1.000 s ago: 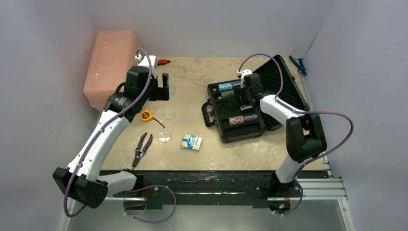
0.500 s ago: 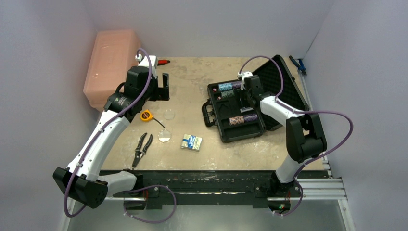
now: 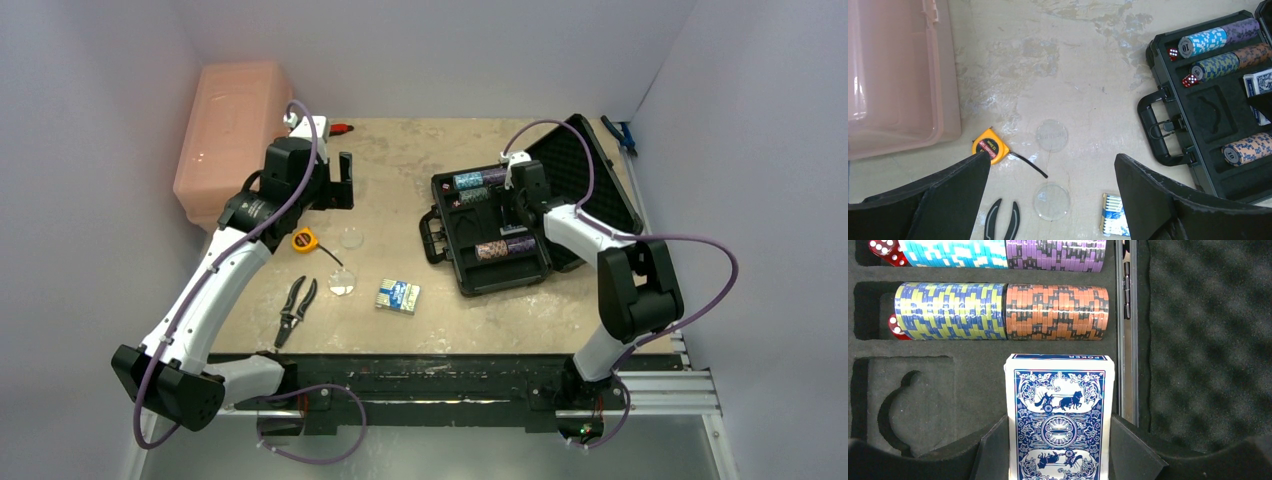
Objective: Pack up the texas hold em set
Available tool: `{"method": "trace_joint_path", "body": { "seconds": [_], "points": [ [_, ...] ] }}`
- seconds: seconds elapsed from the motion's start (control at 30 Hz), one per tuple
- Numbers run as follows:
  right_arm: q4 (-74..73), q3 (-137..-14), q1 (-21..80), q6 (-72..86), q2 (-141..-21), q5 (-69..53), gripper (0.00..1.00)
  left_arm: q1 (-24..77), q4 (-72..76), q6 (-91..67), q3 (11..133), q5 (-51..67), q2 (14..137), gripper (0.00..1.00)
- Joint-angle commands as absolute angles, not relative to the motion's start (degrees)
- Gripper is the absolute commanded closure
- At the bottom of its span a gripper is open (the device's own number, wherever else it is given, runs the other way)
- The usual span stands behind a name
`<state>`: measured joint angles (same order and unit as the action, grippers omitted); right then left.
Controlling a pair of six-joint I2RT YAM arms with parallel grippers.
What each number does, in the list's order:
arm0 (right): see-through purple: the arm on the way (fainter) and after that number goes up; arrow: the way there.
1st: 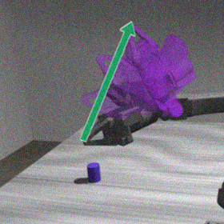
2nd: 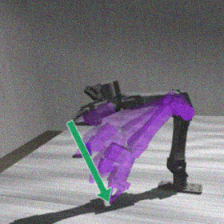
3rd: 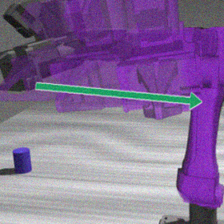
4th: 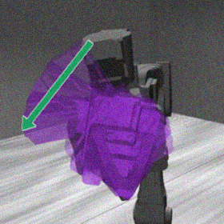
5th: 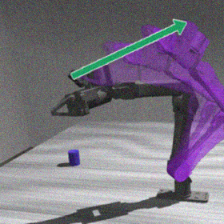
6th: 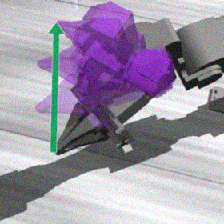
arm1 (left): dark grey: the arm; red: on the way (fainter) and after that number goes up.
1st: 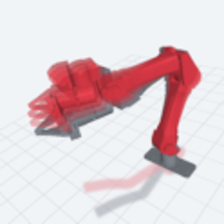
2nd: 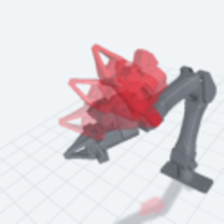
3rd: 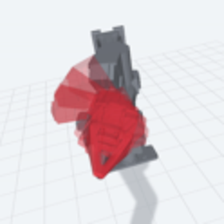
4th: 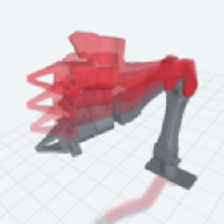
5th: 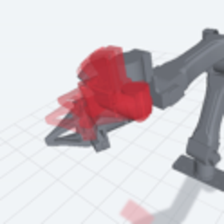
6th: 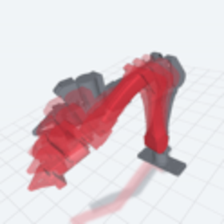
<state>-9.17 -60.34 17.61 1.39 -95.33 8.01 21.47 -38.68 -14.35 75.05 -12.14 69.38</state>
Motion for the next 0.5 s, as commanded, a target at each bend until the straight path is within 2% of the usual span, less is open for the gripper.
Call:
{"method": "trace_joint_path", "body": {
  "seconds": [0.0,0.4,0.47],
  "points": [
    [-10.84,-58.62,17.4,2.82,-92.83,8.54,1.0,21.88,-37.42,-14.89,75.46,-11.43,69.35,0.05],
    [-14.78,-58.69,17.4,4.89,-94.81,9.03,1.0,22.06,-37.38,-14.88,75.41,-11.47,69.53,0.05],
    [-15.2,-58.95,17.4,5.09,-94.77,9.05,0.89,22.15,-37.35,-14.85,75.42,-11.43,69.62,0.05]
  ]
}}
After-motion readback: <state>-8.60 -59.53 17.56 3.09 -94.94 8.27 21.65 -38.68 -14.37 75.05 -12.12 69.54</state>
